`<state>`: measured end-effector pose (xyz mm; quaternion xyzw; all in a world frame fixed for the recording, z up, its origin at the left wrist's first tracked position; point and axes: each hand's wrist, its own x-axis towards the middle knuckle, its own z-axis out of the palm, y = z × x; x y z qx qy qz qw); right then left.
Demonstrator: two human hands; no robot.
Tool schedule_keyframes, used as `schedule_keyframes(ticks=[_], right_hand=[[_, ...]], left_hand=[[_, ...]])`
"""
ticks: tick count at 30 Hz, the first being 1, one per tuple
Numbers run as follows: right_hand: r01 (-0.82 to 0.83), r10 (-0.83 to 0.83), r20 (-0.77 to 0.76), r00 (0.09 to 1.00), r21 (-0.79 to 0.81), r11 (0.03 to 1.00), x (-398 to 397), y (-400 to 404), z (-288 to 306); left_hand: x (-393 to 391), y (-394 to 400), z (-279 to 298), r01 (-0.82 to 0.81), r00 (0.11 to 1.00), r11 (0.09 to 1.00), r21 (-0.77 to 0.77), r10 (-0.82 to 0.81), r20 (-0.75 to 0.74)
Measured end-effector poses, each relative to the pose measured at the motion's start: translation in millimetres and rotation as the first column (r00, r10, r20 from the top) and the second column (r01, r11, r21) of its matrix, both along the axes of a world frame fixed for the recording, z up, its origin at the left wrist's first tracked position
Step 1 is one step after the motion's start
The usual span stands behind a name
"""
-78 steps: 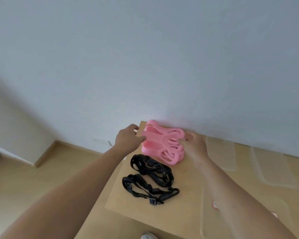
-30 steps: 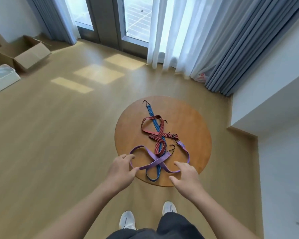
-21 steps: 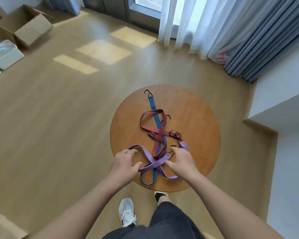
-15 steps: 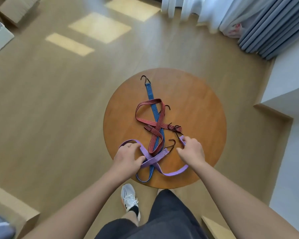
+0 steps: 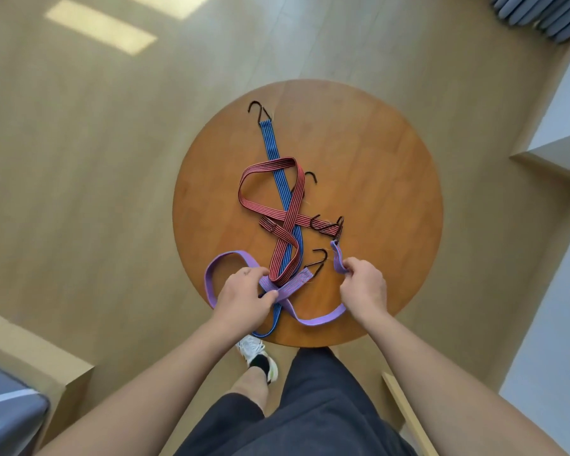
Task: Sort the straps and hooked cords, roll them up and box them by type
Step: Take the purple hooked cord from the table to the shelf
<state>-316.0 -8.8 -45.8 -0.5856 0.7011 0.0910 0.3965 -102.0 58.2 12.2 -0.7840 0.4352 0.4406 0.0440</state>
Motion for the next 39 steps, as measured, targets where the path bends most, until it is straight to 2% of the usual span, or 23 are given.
schedule_keyframes(ticks=[5, 9, 11, 13, 15, 19, 22, 24, 27, 32, 35, 37, 39], right_hand=[[0.105, -0.087, 0.202, 0.975, -0.079, 0.991, -4.1, 5.7, -0.7], [0.287, -0.280, 0.290, 0.915, 0.021, 0.958, -5.0, 2.9, 2.1], [0.433, -0.458, 0.320, 0.829, 0.149, 0.889, -3.3, -4.9, 0.1], [0.564, -0.635, 0.357, 0.685, 0.291, 0.772, 1.1, -14.7, -3.4], [0.619, -0.713, 0.367, 0.597, 0.354, 0.701, 5.3, -23.6, -6.3], [0.719, -0.768, 0.396, 0.504, 0.300, 0.627, 9.5, -28.4, -5.0], [0.812, -0.770, 0.461, 0.440, 0.161, 0.561, 7.4, -21.5, 2.9], [0.826, -0.740, 0.478, 0.473, 0.052, 0.561, 0.6, -9.8, 6.0], [0.721, -0.644, 0.401, 0.652, -0.063, 0.690, -10.2, 19.1, 7.4], [0.552, -0.549, 0.309, 0.777, 0.085, 0.830, -9.3, 69.1, 9.5], [0.540, -0.569, 0.282, 0.772, 0.180, 0.822, 2.3, 89.3, 7.5], [0.582, -0.631, 0.292, 0.719, 0.242, 0.776, 12.0, 98.5, 8.6], [0.624, -0.696, 0.311, 0.647, 0.308, 0.718, 20.4, 103.1, 13.4]], left_hand=[[-8.8, -6.6, -5.8, 0.001, 1.000, 1.000, -0.002, -0.001, -0.020], [-12.7, -12.5, -8.2, 0.015, 0.999, 1.000, -0.004, -0.016, -0.033], [-12.9, -15.2, -9.7, 0.017, 0.999, 1.000, -0.003, -0.017, -0.032], [-11.7, -16.6, -11.9, 0.022, 0.999, 1.000, -0.003, -0.022, -0.027], [-9.3, -16.1, -14.3, 0.033, 0.999, 0.999, -0.006, -0.033, -0.022], [0.2, -9.9, -20.8, 0.080, 0.997, 0.997, 0.003, -0.080, 0.009], [10.1, -1.2, -28.5, 0.140, 0.987, 0.989, 0.040, -0.143, 0.079], [16.3, 5.3, -31.9, 0.144, 0.980, 0.988, 0.056, -0.151, 0.132], [24.3, 16.9, -34.6, 0.212, 0.943, 0.975, 0.062, -0.221, 0.251], [35.1, 36.3, -42.4, 0.325, 0.894, 0.945, 0.038, -0.320, 0.314], [39.5, 46.8, -49.9, 0.461, 0.846, 0.880, -0.117, -0.396, 0.358], [40.2, 52.8, -55.3, 0.572, 0.794, 0.796, -0.197, -0.476, 0.379], [37.8, 54.4, -58.6, 0.646, 0.743, 0.739, -0.191, -0.551, 0.380]])
